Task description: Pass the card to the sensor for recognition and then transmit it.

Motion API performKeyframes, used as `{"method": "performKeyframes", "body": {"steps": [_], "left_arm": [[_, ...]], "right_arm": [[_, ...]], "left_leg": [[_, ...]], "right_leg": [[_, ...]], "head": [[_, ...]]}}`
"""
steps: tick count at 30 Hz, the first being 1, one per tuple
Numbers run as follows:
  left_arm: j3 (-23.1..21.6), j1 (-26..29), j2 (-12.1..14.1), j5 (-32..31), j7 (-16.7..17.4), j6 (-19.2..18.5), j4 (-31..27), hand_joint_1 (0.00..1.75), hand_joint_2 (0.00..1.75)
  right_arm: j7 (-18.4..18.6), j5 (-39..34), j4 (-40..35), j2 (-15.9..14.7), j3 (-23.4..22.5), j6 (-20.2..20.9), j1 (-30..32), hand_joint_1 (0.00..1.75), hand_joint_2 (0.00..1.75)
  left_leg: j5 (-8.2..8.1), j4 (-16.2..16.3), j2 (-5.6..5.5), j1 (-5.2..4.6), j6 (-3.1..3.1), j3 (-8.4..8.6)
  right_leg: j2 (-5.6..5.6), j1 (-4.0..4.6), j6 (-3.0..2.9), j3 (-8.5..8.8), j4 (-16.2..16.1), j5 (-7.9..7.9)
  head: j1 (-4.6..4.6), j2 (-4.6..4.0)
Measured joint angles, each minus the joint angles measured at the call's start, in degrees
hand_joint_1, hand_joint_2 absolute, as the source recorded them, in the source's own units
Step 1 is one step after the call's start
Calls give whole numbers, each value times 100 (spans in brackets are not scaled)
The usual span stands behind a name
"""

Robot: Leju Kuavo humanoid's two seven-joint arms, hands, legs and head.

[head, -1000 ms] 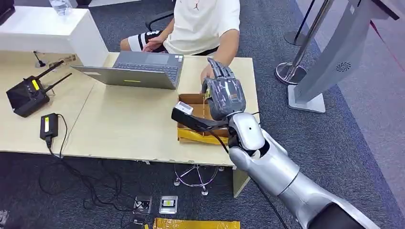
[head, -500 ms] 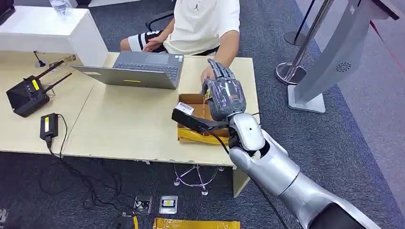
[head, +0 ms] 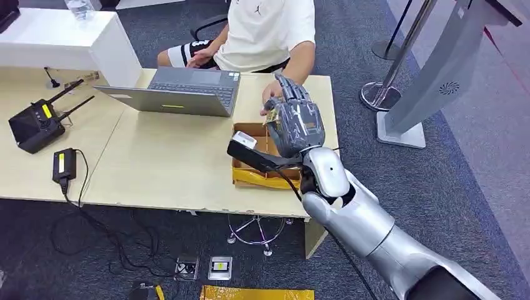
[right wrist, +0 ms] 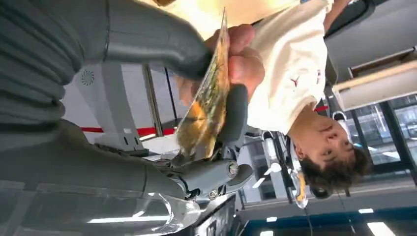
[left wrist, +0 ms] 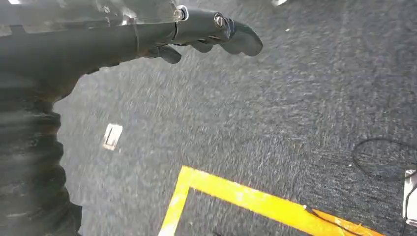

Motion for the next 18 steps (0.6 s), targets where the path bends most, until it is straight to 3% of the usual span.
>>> {"method": "performKeyframes", "body": {"steps": [6, 9, 13, 18], "left_arm": [[153, 1, -11, 46, -7, 0, -5, 0, 175], [317, 3, -48, -198, 63, 0, -5, 0, 175], [693, 28, -153, -757, 129, 0, -5, 0, 175], [1236, 56, -295, -1180, 116, 0, -11, 0, 175]], "right_arm": [[24, 61, -2, -39, -44, -284, -2, 0, 175], [291, 208, -166, -282, -158, -300, 7, 0, 175], [929, 271, -571, -946, -501, -300, 280, 0, 175], [1526, -221, -1058, -2036, -1402, -604, 1247, 0, 175]], "left_leg": [[1, 2, 0, 0, 0, 9], [1, 4, 0, -1, 0, 8], [-2, 12, -4, -1, 3, 13], [-18, 19, -7, -1, 20, 12]], "right_leg": [[1, 0, 0, 1, 0, 1], [-2, -1, 0, 3, -2, 1], [-6, -1, 1, 11, -12, 1], [-16, -1, 2, 22, -26, 0]], "head": [[0, 0], [0, 0], [2, 0], [-2, 0]]}}
